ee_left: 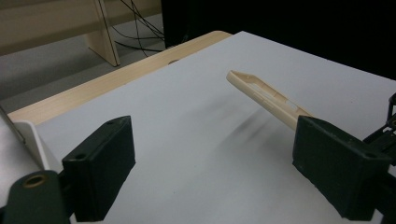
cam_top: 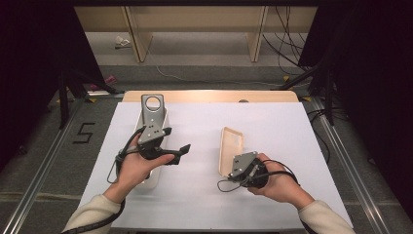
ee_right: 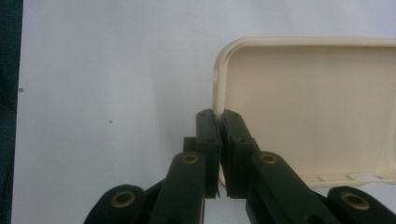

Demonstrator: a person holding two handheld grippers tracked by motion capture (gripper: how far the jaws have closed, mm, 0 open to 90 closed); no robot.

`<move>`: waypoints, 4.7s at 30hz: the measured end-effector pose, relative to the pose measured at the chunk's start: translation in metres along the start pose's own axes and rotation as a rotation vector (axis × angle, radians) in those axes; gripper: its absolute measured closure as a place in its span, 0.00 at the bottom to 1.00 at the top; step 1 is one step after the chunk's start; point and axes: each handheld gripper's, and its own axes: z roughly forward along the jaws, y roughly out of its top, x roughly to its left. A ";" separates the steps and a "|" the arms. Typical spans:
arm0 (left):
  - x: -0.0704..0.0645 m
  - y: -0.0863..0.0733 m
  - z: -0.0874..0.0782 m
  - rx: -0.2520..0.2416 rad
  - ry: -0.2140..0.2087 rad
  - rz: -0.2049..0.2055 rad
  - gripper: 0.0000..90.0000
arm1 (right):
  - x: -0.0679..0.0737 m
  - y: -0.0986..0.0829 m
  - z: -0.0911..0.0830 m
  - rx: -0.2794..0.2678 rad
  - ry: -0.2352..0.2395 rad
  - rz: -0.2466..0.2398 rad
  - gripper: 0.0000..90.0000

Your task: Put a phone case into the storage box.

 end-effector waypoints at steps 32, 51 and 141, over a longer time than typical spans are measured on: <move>-0.014 0.024 0.040 0.038 -0.045 0.016 0.16 | 0.003 0.004 0.001 -0.009 0.006 -0.003 0.97; -0.022 0.038 0.074 0.091 -0.072 0.007 0.18 | 0.006 0.007 0.002 -0.013 0.000 -0.013 0.97; -0.027 0.052 0.133 0.258 -0.052 -0.299 0.86 | 0.008 0.014 0.005 -0.011 -0.016 -0.033 0.97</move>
